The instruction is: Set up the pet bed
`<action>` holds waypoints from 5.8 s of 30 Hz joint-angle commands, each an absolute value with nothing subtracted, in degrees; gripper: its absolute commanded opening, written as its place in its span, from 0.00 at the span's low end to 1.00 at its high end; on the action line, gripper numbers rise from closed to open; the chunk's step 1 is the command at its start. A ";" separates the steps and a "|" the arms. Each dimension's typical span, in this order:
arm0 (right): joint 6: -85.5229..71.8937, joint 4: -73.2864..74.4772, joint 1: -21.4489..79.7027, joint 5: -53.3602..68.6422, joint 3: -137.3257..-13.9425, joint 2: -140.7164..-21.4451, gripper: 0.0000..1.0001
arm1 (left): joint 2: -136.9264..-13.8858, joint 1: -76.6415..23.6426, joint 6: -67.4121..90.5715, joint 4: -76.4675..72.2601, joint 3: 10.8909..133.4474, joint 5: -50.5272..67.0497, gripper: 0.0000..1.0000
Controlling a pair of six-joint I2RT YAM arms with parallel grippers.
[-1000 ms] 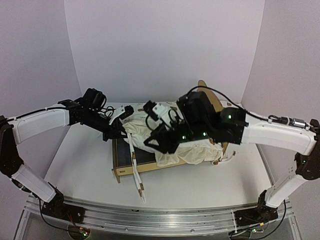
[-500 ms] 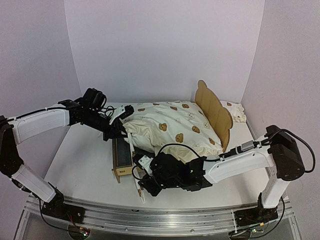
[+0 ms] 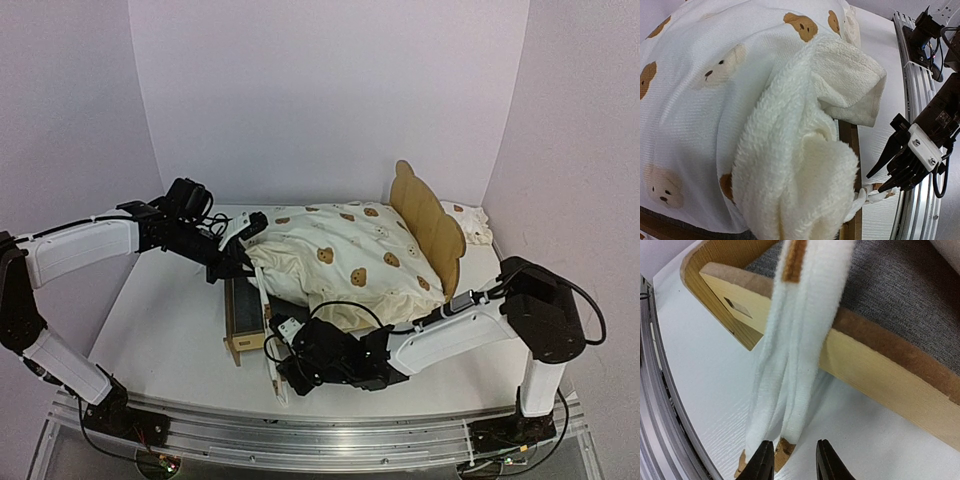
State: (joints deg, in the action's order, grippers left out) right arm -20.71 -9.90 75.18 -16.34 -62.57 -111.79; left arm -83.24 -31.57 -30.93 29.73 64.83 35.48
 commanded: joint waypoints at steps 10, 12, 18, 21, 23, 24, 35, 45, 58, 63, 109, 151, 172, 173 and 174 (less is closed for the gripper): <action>-16.45 -11.28 74.87 -18.72 -63.18 -109.99 0.00 | -80.34 -31.73 -30.94 29.39 64.63 34.78 0.00; -12.92 -9.36 73.65 -18.11 -64.19 -105.72 0.00 | -79.75 -31.73 -31.75 30.27 64.49 33.66 0.00; -5.70 -6.73 66.82 -10.96 -69.15 -100.92 0.00 | -78.63 -31.73 -32.47 30.51 63.31 30.93 0.00; -2.65 -6.61 64.36 -9.05 -71.28 -102.75 0.00 | -78.34 -31.73 -31.95 29.86 63.14 30.01 0.00; -1.23 -6.59 63.67 -7.56 -72.98 -104.63 0.00 | -78.08 -31.73 -31.59 29.55 63.13 29.70 0.00; -0.85 -6.59 63.51 -6.70 -73.63 -105.34 0.00 | -78.03 -31.73 -31.49 29.56 63.19 29.64 0.00; -0.68 -3.63 62.70 -2.44 -73.47 -109.77 0.00 | -77.70 -31.76 -31.55 29.17 62.71 28.84 0.00; -3.24 7.16 61.10 0.79 -76.24 -112.01 0.02 | -78.06 -31.73 -31.21 27.65 60.89 31.65 0.00; -1.23 23.62 61.00 2.11 -81.10 -101.95 0.44 | -78.76 -31.81 -29.04 25.91 57.93 35.03 0.00; -3.54 21.63 63.10 0.50 -75.35 -96.97 0.44 | -78.84 -31.82 -26.89 24.91 56.97 36.24 0.00; -10.12 -19.21 77.39 -9.66 -39.55 -100.42 0.00 | -76.94 -31.82 -46.00 38.27 53.52 31.92 0.02; -13.00 2.14 72.98 22.45 -72.73 -100.52 0.00 | -61.19 -54.32 -42.16 10.95 37.02 36.99 0.54; -20.20 -9.34 69.51 24.51 -61.63 -95.67 0.00 | -57.52 -54.85 -31.70 -15.26 22.63 38.05 0.50; -20.16 -9.39 69.45 24.61 -61.61 -95.70 0.00 | -58.29 -54.85 -33.32 -14.97 22.95 37.83 0.49; -20.09 -9.40 69.41 24.75 -61.72 -95.82 0.00 | -59.10 -54.87 -34.77 -14.82 23.30 37.64 0.48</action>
